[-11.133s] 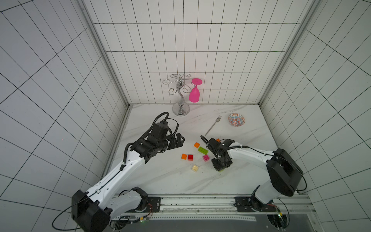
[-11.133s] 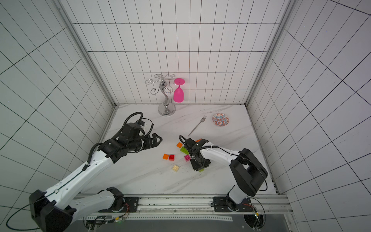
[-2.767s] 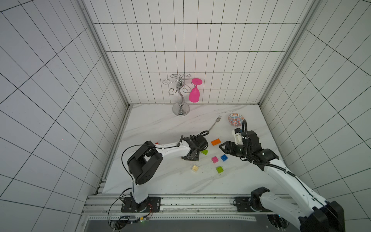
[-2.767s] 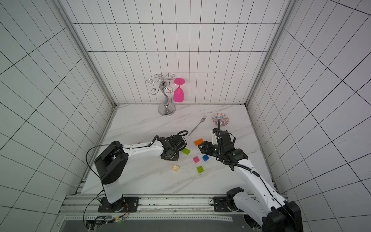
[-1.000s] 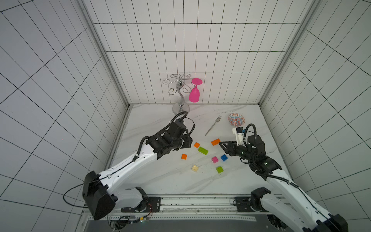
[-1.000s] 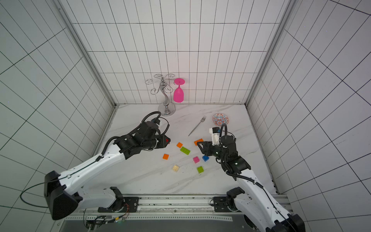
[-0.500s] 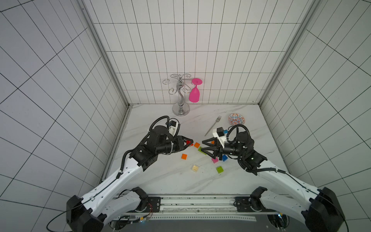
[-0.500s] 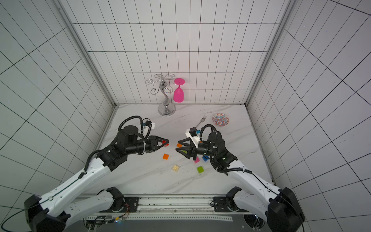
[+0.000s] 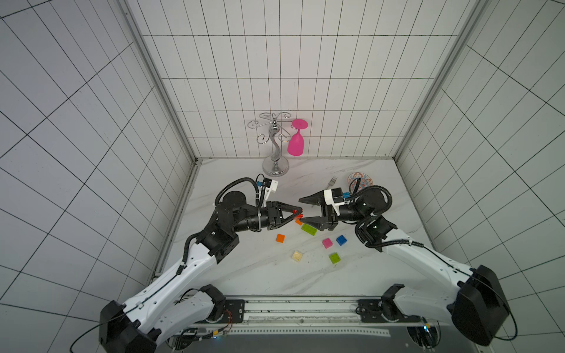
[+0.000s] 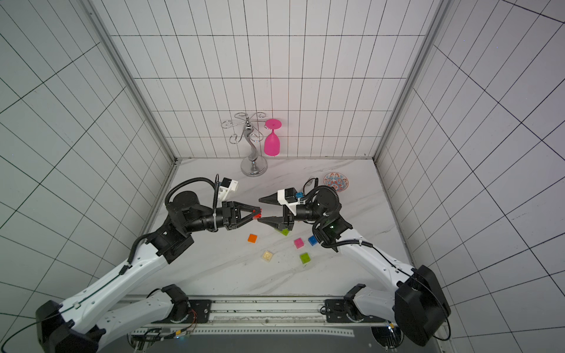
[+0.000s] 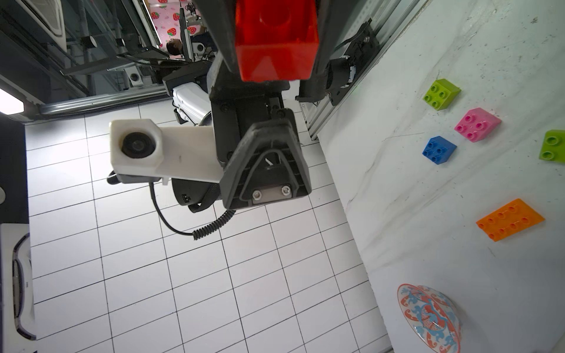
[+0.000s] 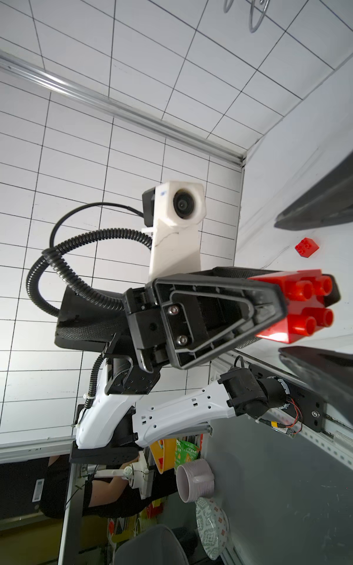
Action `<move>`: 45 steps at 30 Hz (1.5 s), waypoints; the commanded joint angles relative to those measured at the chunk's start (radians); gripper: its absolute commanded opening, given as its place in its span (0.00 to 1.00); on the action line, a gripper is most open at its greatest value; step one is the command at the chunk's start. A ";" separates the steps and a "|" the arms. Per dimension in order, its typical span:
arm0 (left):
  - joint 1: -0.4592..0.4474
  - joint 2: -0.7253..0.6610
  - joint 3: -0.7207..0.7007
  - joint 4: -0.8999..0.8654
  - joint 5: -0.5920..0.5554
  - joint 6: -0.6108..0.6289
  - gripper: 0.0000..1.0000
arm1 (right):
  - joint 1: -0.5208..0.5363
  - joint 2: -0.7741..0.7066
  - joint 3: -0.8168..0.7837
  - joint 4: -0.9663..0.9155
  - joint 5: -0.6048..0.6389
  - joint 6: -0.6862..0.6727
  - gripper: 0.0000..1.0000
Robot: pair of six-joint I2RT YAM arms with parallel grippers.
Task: Assemble the letter r with lego
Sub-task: Adjust the lego brick at the center of the board.
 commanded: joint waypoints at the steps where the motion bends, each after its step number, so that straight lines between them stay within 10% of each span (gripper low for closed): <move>1: 0.004 0.017 0.012 0.072 0.044 -0.041 0.00 | 0.013 0.010 0.040 0.061 -0.039 -0.015 0.63; 8: 0.001 0.028 0.013 0.092 0.052 -0.053 0.00 | 0.028 0.019 0.047 0.059 -0.043 0.008 0.53; 12: 0.000 0.026 0.016 0.099 0.054 -0.054 0.03 | 0.030 0.021 0.029 0.057 -0.030 0.032 0.23; 14: 0.004 0.015 0.018 0.088 0.041 -0.037 0.37 | 0.029 0.010 0.003 0.032 0.023 0.064 0.03; 18: 0.036 -0.062 0.064 -0.256 -0.161 0.202 0.98 | 0.040 -0.059 -0.043 -0.351 0.237 0.098 0.00; 26: 0.043 -0.073 0.145 -0.857 -0.721 0.499 0.99 | 0.105 0.019 0.062 -1.184 0.809 0.283 0.00; 45: 0.038 -0.023 0.088 -0.882 -0.752 0.500 0.98 | 0.240 0.457 0.269 -1.415 0.956 0.472 0.17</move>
